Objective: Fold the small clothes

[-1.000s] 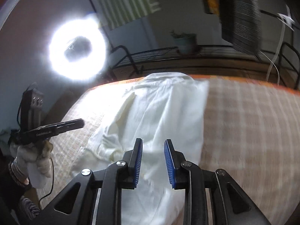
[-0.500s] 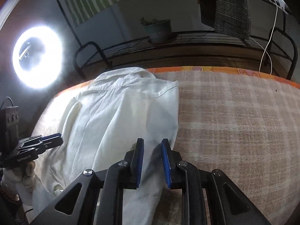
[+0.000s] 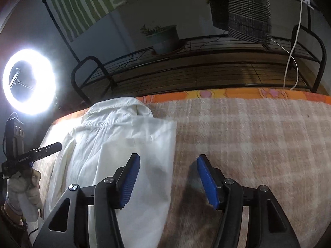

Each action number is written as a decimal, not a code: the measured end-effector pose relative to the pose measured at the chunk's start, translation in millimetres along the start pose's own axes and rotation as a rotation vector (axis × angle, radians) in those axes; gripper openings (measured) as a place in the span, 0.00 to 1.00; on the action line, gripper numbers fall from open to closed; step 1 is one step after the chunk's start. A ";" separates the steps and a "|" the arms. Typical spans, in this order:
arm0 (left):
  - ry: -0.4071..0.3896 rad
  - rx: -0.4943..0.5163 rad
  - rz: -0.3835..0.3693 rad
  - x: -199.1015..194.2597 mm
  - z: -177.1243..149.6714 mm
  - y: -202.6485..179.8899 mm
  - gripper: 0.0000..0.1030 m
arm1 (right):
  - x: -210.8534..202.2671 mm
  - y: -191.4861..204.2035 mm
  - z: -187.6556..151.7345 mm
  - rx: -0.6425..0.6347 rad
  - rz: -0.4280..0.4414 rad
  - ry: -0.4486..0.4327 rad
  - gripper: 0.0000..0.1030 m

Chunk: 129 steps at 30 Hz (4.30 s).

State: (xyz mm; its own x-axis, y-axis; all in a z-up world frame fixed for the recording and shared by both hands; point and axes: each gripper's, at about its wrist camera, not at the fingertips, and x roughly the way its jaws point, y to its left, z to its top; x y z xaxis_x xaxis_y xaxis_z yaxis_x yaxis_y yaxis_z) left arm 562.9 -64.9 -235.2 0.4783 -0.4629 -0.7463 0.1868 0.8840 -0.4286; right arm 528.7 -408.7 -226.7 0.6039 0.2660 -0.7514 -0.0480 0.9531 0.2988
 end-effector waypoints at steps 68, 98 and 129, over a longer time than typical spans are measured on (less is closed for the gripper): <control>0.027 0.237 0.025 -281.6 -299.5 -61.9 0.00 | -250.7 60.7 -243.4 -0.214 0.045 -0.011 0.30; 0.187 0.020 0.034 -195.6 -281.8 -44.3 0.00 | -193.4 26.2 -259.7 0.168 0.231 0.151 0.00; 0.261 0.187 -0.172 -99.8 -191.3 -113.1 0.00 | -167.3 32.7 -186.0 0.072 0.109 0.045 0.32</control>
State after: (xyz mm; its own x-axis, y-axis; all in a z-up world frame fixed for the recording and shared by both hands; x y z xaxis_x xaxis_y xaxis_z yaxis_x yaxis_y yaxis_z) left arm 329.9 -131.2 -209.7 0.1955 -0.5856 -0.7867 0.4104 0.7774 -0.4767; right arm 278.1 -395.2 -200.6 0.5615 0.3756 -0.7374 -0.0532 0.9056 0.4208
